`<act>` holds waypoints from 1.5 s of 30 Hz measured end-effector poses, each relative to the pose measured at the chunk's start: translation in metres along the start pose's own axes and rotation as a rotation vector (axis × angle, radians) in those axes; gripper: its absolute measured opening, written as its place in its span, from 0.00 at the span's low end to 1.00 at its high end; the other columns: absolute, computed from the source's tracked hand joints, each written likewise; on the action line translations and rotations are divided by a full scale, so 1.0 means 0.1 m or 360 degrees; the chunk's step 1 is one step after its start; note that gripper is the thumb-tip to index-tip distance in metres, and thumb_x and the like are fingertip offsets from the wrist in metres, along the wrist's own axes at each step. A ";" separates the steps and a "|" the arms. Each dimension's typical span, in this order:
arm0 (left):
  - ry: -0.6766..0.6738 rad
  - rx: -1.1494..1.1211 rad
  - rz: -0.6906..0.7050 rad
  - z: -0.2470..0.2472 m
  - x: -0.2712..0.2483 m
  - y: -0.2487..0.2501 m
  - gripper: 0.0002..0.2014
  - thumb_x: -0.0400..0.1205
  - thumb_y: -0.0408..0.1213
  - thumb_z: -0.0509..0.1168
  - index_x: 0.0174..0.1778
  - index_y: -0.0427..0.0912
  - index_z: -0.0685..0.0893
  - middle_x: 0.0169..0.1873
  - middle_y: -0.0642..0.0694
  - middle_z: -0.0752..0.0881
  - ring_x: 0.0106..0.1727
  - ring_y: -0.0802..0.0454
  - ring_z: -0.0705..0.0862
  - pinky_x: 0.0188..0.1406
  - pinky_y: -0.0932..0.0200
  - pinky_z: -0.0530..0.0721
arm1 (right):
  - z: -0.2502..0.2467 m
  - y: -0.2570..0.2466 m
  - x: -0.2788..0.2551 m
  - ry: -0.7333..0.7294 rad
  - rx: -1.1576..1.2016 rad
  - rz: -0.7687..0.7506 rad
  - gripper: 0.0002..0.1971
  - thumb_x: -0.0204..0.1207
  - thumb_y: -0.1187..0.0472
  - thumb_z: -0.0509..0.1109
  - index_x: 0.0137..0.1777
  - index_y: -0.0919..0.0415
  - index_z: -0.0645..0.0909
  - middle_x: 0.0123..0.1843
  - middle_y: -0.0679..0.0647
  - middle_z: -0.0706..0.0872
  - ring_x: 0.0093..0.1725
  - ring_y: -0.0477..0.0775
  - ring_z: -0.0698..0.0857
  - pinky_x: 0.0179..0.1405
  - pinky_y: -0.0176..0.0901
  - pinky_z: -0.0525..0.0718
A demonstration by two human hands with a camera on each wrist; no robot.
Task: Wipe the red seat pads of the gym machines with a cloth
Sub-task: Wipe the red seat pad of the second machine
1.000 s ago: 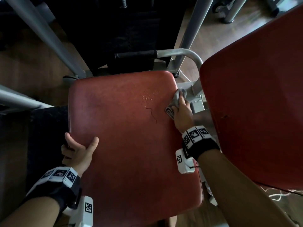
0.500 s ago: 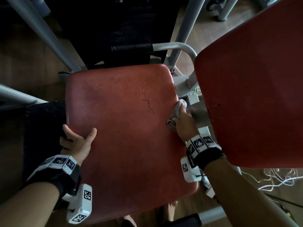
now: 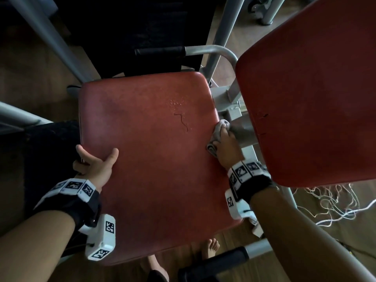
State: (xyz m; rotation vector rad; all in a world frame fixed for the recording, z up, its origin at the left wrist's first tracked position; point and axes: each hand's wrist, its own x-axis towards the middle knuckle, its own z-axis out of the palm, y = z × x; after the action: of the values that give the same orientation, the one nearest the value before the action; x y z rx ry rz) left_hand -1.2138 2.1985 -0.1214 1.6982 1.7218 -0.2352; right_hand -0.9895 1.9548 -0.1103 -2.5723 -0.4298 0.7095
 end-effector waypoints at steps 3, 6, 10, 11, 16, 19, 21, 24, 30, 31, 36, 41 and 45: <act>0.0002 -0.0005 0.0014 0.00 0.00 -0.01 0.51 0.74 0.72 0.58 0.82 0.57 0.34 0.82 0.37 0.49 0.79 0.28 0.58 0.77 0.32 0.56 | -0.01 -0.01 -0.04 -0.0031 -0.0009 0.0068 0.34 0.83 0.65 0.61 0.85 0.63 0.50 0.74 0.69 0.70 0.69 0.67 0.76 0.64 0.51 0.75; 0.0032 0.0003 0.0021 0.02 0.01 -0.03 0.52 0.71 0.76 0.54 0.83 0.57 0.37 0.82 0.36 0.51 0.78 0.27 0.60 0.76 0.32 0.58 | 0.02 0.18 -0.43 -0.0091 -0.0110 0.0135 0.32 0.85 0.62 0.60 0.83 0.68 0.50 0.73 0.73 0.71 0.68 0.71 0.76 0.62 0.51 0.75; 0.0034 -0.0035 0.0019 0.00 0.01 -0.01 0.49 0.75 0.70 0.58 0.83 0.55 0.39 0.81 0.35 0.52 0.77 0.27 0.61 0.75 0.33 0.58 | 0.04 0.48 -0.96 -0.0205 -0.0183 0.0287 0.28 0.86 0.59 0.57 0.82 0.68 0.54 0.70 0.71 0.74 0.67 0.68 0.78 0.62 0.49 0.74; 0.0024 -0.0038 0.0020 0.00 0.00 -0.01 0.48 0.76 0.69 0.58 0.83 0.55 0.38 0.81 0.35 0.52 0.77 0.27 0.60 0.75 0.33 0.58 | 0.06 0.52 -1.04 -0.0219 -0.0181 0.0309 0.28 0.86 0.59 0.57 0.81 0.69 0.55 0.71 0.70 0.74 0.68 0.67 0.78 0.63 0.48 0.73; 0.0021 -0.0047 0.0028 0.01 0.02 -0.02 0.49 0.76 0.69 0.58 0.84 0.53 0.39 0.80 0.33 0.53 0.76 0.27 0.61 0.76 0.34 0.58 | 0.08 0.46 -1.01 -0.0162 -0.0207 0.0343 0.29 0.83 0.68 0.59 0.82 0.70 0.54 0.72 0.71 0.72 0.70 0.67 0.76 0.66 0.50 0.73; -0.0038 -0.0049 0.0037 -0.01 0.01 0.00 0.49 0.76 0.68 0.59 0.83 0.54 0.36 0.81 0.34 0.51 0.77 0.27 0.60 0.76 0.34 0.58 | 0.07 0.36 -0.93 -0.0087 -0.0209 0.0304 0.29 0.82 0.69 0.58 0.82 0.68 0.55 0.71 0.71 0.72 0.68 0.68 0.77 0.65 0.53 0.74; -0.0046 -0.0051 0.0029 -0.02 0.01 -0.01 0.49 0.76 0.68 0.58 0.83 0.55 0.35 0.82 0.35 0.49 0.78 0.27 0.59 0.76 0.35 0.57 | 0.06 0.36 -0.94 -0.0095 -0.0195 0.0304 0.28 0.84 0.67 0.56 0.83 0.67 0.54 0.71 0.70 0.73 0.69 0.68 0.77 0.65 0.53 0.74; -0.0053 -0.0045 0.0033 -0.01 0.01 -0.02 0.49 0.76 0.69 0.57 0.83 0.55 0.36 0.82 0.35 0.48 0.78 0.27 0.58 0.77 0.34 0.56 | 0.06 0.45 -1.14 -0.0162 -0.0178 0.0350 0.27 0.85 0.64 0.57 0.82 0.67 0.54 0.70 0.71 0.73 0.69 0.67 0.76 0.65 0.51 0.73; -0.0043 -0.0065 -0.0002 -0.01 0.02 0.00 0.50 0.75 0.68 0.60 0.82 0.56 0.35 0.82 0.35 0.50 0.77 0.27 0.60 0.77 0.34 0.58 | 0.06 0.52 -1.29 -0.0272 -0.0202 0.0501 0.25 0.85 0.62 0.57 0.81 0.65 0.58 0.68 0.69 0.76 0.67 0.68 0.78 0.62 0.50 0.75; -0.0038 -0.0072 -0.0008 -0.01 0.02 0.00 0.50 0.75 0.68 0.60 0.82 0.56 0.35 0.82 0.35 0.50 0.77 0.27 0.60 0.77 0.34 0.57 | 0.05 0.52 -1.23 -0.0288 -0.0204 0.0511 0.24 0.84 0.63 0.59 0.78 0.65 0.61 0.66 0.70 0.78 0.66 0.69 0.79 0.60 0.49 0.75; -0.0050 -0.0085 -0.0034 0.00 0.01 0.00 0.50 0.75 0.67 0.61 0.82 0.57 0.35 0.82 0.35 0.48 0.78 0.26 0.58 0.78 0.33 0.55 | 0.04 0.55 -1.23 -0.0308 -0.0241 0.0504 0.25 0.84 0.62 0.59 0.79 0.66 0.60 0.66 0.70 0.78 0.65 0.69 0.79 0.60 0.50 0.75; -0.0050 -0.0070 -0.0036 -0.01 0.01 0.02 0.50 0.76 0.66 0.62 0.82 0.56 0.35 0.82 0.34 0.48 0.78 0.25 0.58 0.77 0.32 0.56 | 0.11 0.59 -1.47 -0.0380 -0.0356 0.0490 0.25 0.85 0.59 0.57 0.79 0.67 0.56 0.72 0.67 0.72 0.68 0.65 0.76 0.60 0.46 0.75; -0.0026 -0.0048 -0.0038 0.00 0.02 0.01 0.50 0.75 0.67 0.61 0.82 0.56 0.36 0.82 0.34 0.50 0.77 0.26 0.59 0.77 0.33 0.59 | 0.13 0.44 -1.41 -0.0281 -0.0424 0.0075 0.45 0.77 0.66 0.69 0.84 0.66 0.41 0.83 0.68 0.55 0.78 0.69 0.67 0.71 0.54 0.76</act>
State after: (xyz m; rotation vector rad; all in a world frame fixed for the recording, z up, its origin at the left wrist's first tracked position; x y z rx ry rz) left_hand -1.2125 2.2005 -0.1226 1.6508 1.7262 -0.2322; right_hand -1.1048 1.8645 -0.0842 -2.7855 -0.5548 0.9588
